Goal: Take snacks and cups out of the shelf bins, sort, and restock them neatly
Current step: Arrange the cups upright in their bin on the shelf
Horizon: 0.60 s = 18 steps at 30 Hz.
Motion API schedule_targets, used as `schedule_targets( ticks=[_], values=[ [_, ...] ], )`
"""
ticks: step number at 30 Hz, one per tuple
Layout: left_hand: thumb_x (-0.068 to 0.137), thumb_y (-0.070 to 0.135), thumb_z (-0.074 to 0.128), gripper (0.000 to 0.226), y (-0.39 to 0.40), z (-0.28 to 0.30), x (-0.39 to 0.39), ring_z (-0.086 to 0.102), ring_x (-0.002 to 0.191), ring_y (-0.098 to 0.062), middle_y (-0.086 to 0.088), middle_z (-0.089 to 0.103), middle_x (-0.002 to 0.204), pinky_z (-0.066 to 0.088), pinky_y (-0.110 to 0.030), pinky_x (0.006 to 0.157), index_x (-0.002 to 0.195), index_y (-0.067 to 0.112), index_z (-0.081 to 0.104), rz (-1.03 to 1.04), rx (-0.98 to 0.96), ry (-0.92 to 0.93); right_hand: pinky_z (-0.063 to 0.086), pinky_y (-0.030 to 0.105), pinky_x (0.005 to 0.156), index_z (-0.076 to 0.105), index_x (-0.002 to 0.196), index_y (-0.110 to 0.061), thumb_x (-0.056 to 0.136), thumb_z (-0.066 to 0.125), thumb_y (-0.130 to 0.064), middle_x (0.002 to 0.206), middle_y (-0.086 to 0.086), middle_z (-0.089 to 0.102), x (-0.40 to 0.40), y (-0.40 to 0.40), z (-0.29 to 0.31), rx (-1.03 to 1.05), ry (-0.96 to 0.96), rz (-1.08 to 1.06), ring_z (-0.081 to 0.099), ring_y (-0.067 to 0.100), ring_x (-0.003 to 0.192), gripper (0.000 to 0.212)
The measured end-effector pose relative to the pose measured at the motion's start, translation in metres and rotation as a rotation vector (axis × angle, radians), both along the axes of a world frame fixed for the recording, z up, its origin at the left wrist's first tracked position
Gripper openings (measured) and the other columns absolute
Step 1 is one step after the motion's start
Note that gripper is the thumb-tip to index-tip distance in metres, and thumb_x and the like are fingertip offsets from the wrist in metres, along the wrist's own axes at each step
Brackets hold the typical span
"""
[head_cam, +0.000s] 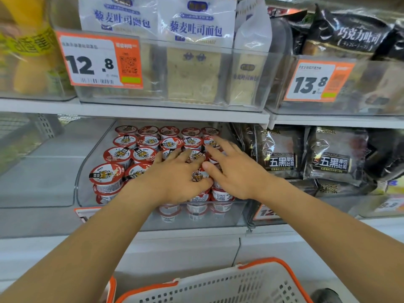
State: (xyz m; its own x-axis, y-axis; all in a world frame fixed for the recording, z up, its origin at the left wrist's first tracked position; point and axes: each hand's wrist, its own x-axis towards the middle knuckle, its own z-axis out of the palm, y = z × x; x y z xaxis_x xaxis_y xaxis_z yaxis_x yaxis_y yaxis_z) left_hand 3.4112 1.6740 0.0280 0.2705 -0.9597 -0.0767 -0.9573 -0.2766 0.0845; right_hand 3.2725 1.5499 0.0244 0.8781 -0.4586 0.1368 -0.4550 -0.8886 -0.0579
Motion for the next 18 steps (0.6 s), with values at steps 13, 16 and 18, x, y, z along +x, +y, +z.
schedule_targets(
  ticks=[13,16,18],
  values=[
    [0.091,0.077,0.014,0.079,0.018,0.004,0.082,-0.007,0.154,-0.024,0.004,-0.003,0.167,-0.004,-0.061,0.119,0.158,0.037,0.006,0.37,-0.005,-0.055,-0.003,0.058,0.123,0.001,0.159,-0.04,0.094,0.016,-0.077,0.168,-0.006,-0.012,0.061,-0.01,0.02,0.272,0.186,-0.171,-0.018,0.025,0.153,0.077],
    [0.086,0.082,0.009,0.085,0.017,-0.011,0.084,-0.011,0.153,-0.022,0.004,-0.009,0.167,-0.008,-0.062,0.118,0.158,0.038,-0.002,0.354,0.032,-0.037,-0.005,0.057,0.123,-0.002,0.158,-0.042,0.093,0.018,-0.079,0.167,-0.01,-0.016,0.064,-0.012,0.007,0.282,0.22,-0.206,-0.022,0.02,0.152,0.078],
    [0.087,0.081,0.009,0.083,0.018,-0.013,0.085,-0.012,0.153,-0.021,0.005,-0.011,0.166,-0.011,-0.06,0.118,0.158,0.039,-0.004,0.356,0.026,-0.012,-0.006,0.057,0.123,-0.002,0.158,-0.041,0.093,0.018,-0.079,0.166,-0.01,-0.017,0.066,-0.011,0.006,0.271,0.215,-0.217,-0.022,0.02,0.152,0.078]
  ],
)
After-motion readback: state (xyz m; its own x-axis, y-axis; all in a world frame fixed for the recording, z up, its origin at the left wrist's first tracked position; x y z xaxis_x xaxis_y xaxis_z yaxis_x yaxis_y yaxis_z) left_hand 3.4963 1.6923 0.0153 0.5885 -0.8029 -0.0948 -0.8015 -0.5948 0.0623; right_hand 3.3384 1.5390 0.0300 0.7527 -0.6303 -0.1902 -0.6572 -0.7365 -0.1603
